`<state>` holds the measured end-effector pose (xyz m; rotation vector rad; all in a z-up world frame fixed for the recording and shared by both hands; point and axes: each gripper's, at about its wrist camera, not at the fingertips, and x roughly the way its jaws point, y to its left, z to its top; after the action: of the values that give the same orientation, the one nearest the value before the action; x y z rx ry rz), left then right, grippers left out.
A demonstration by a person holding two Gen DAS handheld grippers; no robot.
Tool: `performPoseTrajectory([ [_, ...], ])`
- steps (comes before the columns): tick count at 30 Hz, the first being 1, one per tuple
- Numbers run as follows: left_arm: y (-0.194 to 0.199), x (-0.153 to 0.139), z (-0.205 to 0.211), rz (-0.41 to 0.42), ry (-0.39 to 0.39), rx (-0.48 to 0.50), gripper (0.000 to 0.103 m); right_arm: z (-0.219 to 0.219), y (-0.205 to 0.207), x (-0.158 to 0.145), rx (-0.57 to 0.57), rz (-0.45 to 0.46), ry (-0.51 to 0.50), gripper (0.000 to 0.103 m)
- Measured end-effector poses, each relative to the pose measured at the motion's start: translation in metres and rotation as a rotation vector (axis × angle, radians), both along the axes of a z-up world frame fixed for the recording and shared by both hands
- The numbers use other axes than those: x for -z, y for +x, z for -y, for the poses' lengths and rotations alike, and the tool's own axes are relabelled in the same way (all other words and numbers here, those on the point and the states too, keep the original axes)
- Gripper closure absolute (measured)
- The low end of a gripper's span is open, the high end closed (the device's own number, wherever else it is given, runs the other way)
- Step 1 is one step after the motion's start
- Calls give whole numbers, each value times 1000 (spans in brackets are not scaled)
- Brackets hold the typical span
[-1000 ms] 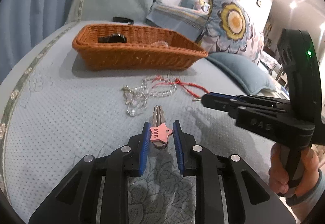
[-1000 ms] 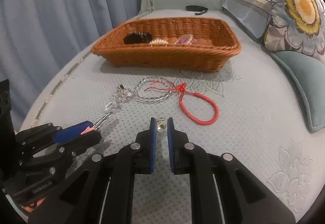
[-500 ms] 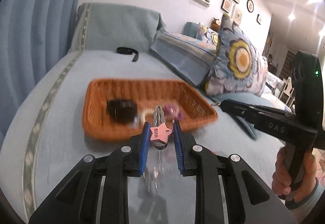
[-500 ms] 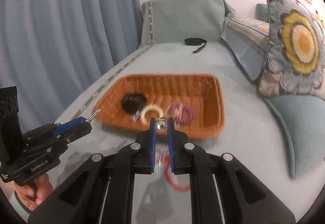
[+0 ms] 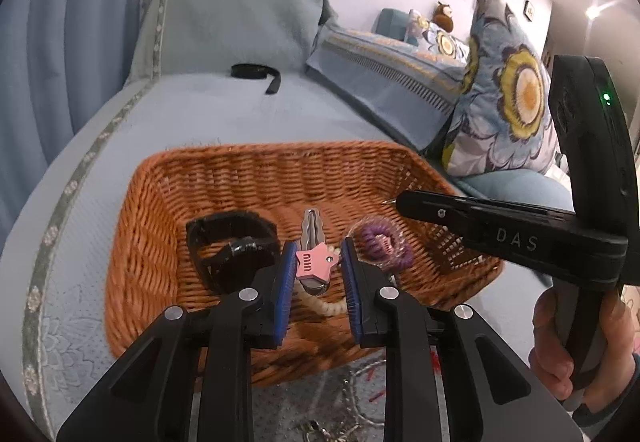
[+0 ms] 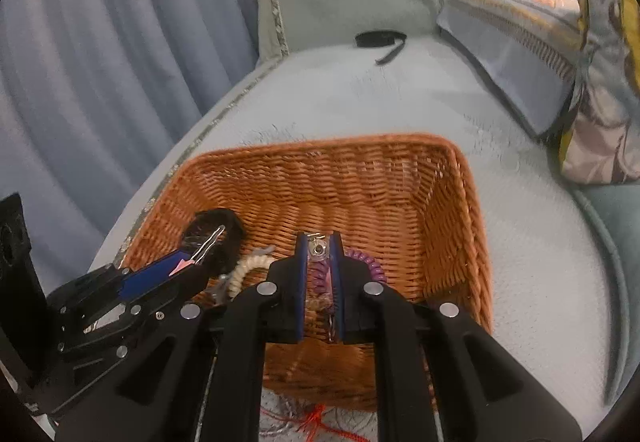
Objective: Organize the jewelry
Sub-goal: 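Carry the keychain and charm into the basket and release both, then grasp the silver crystal charm with the left tool while the right tool grasps the red cord bracelet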
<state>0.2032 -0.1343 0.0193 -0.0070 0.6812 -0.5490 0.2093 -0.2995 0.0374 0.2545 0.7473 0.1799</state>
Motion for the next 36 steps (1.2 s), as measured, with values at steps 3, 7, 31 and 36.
performPoseTrajectory([
  [3,3,5,0,-10,1,3,82,0,2,5,6,-3,-5,94],
  [7,3,7,-1,-30,-16,17,73,0,2,4,-14,-12,8,91],
  [31,-123,-13,-99,22,-171,-55,58,-3,-157,1,-9,153,-98,57],
  [36,-136,13,-100,-20,-148,-70,57,5,-163,29,16,108,-106,57],
])
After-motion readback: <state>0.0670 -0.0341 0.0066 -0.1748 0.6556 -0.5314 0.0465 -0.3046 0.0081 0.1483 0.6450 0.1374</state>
